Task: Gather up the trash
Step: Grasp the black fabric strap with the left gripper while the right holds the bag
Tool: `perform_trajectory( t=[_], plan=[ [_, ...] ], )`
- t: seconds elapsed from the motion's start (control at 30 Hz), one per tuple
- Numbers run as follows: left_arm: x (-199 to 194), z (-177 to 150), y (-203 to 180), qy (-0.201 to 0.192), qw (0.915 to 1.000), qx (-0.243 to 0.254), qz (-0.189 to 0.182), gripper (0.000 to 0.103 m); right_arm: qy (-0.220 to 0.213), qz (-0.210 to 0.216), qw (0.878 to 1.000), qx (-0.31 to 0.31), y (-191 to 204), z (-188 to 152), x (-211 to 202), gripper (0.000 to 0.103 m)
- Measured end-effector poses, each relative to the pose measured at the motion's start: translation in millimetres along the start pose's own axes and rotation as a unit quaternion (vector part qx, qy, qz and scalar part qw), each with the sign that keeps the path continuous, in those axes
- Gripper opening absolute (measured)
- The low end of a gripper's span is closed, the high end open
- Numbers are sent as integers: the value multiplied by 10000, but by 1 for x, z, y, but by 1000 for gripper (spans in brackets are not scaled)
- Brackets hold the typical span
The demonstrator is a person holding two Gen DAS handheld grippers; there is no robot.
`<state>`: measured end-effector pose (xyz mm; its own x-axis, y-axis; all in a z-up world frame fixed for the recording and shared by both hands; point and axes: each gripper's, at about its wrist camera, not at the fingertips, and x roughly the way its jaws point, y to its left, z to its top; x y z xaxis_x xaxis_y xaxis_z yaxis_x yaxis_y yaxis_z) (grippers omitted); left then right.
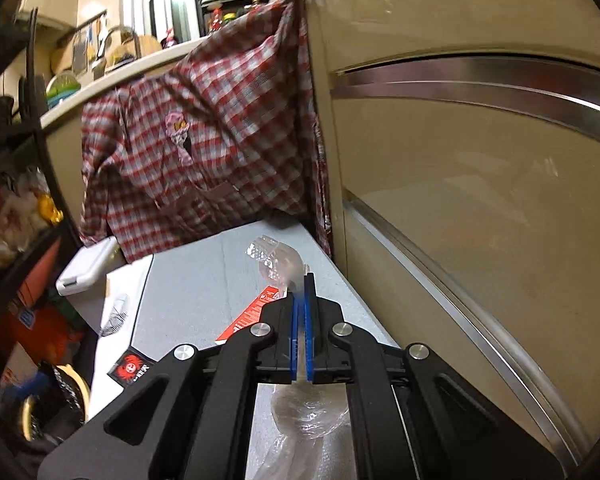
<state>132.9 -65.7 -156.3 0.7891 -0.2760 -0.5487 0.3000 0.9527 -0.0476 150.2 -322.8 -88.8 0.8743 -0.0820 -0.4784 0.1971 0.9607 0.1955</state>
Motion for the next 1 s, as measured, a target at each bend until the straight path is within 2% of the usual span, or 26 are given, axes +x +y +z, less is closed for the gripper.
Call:
perform_trajectory(
  t=[0.2,0.3,0.4,0.57,0.6,0.63,0.73,0.8,0.87,1.0],
  plan=[
    [40,-20,-44,318,9983,405,-281,85,88,47,9997,203,-15,-5,4,3],
    [54,-26,-52,490,9974,351,-396,84,75,96,9997,230,-16,-6,5,3],
    [69,-29,-52,703,9959,250,-503,75,72,130,9996,225,-17,-7,6,3],
    [82,-31,-50,818,9951,129,-539,72,74,110,9997,223,-19,-8,8,3],
    [85,-32,-50,853,9947,134,-562,69,78,102,9996,237,-20,-8,7,3],
    [87,-34,-50,905,9940,142,-595,62,84,102,9996,259,-21,-8,8,3],
    [97,-34,-48,1162,9907,70,-701,56,82,110,9995,289,-23,-7,9,3],
    [99,-35,-44,1217,9895,-38,-775,35,86,113,9995,278,-23,-7,10,3],
    [101,-36,-42,1248,9889,-93,-805,22,81,115,9995,280,-23,-7,10,3],
    [91,-32,-41,1130,9903,-53,-808,19,32,104,9995,286,-25,-5,10,3]
  ],
)
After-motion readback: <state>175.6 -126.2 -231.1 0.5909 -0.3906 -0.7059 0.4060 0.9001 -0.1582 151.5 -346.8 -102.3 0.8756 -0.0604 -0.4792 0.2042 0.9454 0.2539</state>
